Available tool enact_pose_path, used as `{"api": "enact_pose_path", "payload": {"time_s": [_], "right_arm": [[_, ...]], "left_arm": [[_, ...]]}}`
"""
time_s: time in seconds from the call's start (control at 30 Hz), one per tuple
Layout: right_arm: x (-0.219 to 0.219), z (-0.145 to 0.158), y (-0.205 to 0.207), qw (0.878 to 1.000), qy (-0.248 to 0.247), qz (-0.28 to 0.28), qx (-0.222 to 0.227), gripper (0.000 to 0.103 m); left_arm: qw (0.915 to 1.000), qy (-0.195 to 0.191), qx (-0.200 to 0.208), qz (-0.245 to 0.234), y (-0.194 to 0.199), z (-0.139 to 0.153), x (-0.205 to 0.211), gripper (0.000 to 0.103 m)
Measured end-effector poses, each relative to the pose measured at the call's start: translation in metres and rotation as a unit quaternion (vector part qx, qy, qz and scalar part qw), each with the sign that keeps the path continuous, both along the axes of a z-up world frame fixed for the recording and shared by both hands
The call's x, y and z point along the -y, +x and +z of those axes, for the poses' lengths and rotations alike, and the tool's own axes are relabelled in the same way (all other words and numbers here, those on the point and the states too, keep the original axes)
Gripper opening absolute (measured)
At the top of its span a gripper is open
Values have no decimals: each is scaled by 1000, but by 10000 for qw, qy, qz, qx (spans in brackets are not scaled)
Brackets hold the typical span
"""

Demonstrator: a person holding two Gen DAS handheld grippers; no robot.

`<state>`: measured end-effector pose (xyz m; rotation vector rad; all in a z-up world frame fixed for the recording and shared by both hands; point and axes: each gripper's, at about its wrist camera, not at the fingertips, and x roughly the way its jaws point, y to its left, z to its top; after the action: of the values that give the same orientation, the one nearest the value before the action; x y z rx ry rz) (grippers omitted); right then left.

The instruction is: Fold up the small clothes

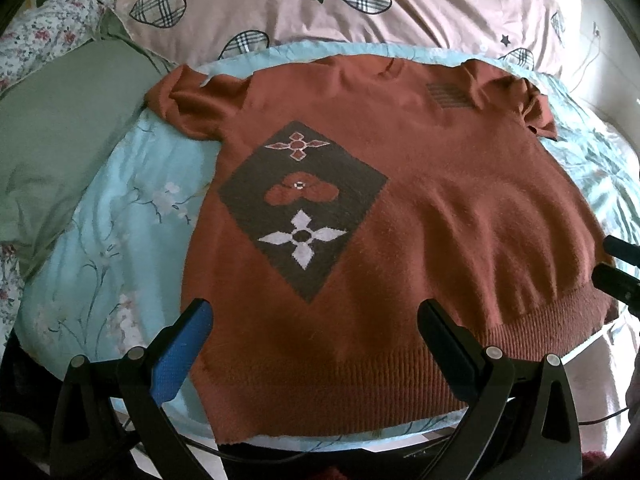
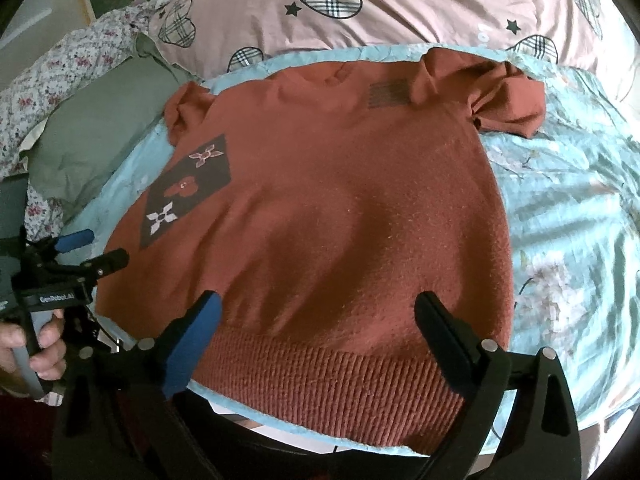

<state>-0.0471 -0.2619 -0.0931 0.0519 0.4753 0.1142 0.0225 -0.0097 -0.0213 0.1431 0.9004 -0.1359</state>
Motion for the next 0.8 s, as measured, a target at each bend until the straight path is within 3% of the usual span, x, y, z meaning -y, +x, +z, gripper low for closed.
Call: {"api": "enact_pose_path", "payload": {"time_s": [0.1, 0.27, 0.33, 0.57, 0.67, 0.8], "right_arm": [[6, 1, 3, 10000, 9, -38, -10, 90], [26, 12, 16, 9998, -12, -187, 30, 69], [40, 23, 25, 9995, -30, -292, 87, 65], [108, 76, 77, 9968, 7, -671, 431, 65], [130, 88, 109, 9948, -217, -940, 331, 65], [150, 89, 156, 9955, -321, -894, -4, 61]], "left_arm": [[9999, 122, -37, -21, 4, -2, 3, 102], [9998, 209, -51, -41, 11, -5, 6, 102], [9998, 178, -38, -40, 14, -4, 6, 102], [9997, 215, 79, 86, 34, 2, 6, 102], [9997, 231, 12, 102, 39, 0, 8, 102], [9992, 363, -170, 70, 44, -8, 14, 102]]}}
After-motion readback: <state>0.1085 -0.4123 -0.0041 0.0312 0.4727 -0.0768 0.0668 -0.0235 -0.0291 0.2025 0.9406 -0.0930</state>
